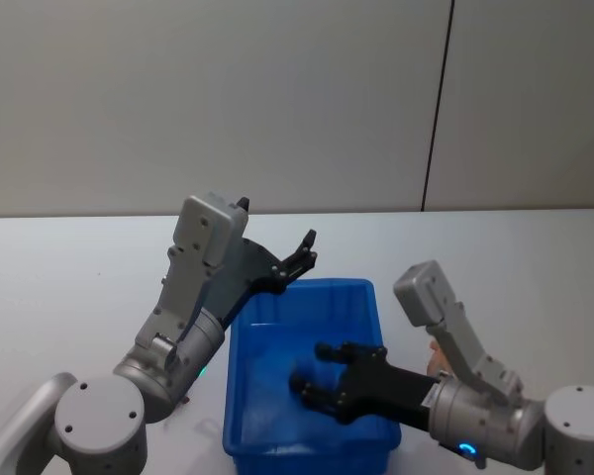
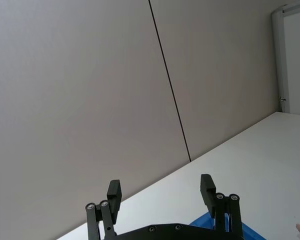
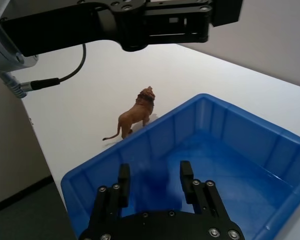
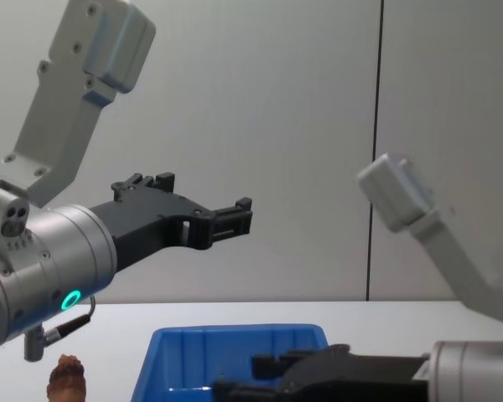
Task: Pick up the two dolls from the table and place them into the box.
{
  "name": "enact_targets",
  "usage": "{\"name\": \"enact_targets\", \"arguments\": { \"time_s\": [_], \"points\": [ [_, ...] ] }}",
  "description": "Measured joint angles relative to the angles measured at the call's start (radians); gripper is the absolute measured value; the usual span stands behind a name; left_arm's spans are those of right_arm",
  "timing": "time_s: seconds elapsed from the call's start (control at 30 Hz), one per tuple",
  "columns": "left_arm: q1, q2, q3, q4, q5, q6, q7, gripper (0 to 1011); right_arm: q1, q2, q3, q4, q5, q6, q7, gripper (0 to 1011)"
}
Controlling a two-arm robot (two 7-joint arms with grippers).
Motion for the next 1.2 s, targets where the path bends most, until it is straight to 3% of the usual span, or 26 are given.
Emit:
{"name": "enact_targets", "arguments": {
  "time_s": [0.3, 0.53, 0.87, 1.2],
  "points": [
    [0.0, 0.0, 0.0, 0.0, 0.0, 0.0, 0.0, 1001, 0.012, -0.011, -0.009, 0.022, -0.002, -0.005, 0.017, 834],
    [0.0, 0.0, 0.0, 0.0, 0.0, 0.0, 0.0, 1001, 0.004, 0.004, 0.003, 0.001, 0.007, -0.028, -0.018, 1001],
    [0.0, 0.0, 0.0, 0.0, 0.0, 0.0, 0.0, 1001, -0.025, 0.052, 0.045, -0.067, 0.045, -0.068, -0.104, 1001],
    [0.0, 0.0, 0.0, 0.0, 0.0, 0.0, 0.0, 1001, -0.085, 0.123, 0.101, -0.165, 0.118, -0.067, -0.221, 1001]
  ]
}}
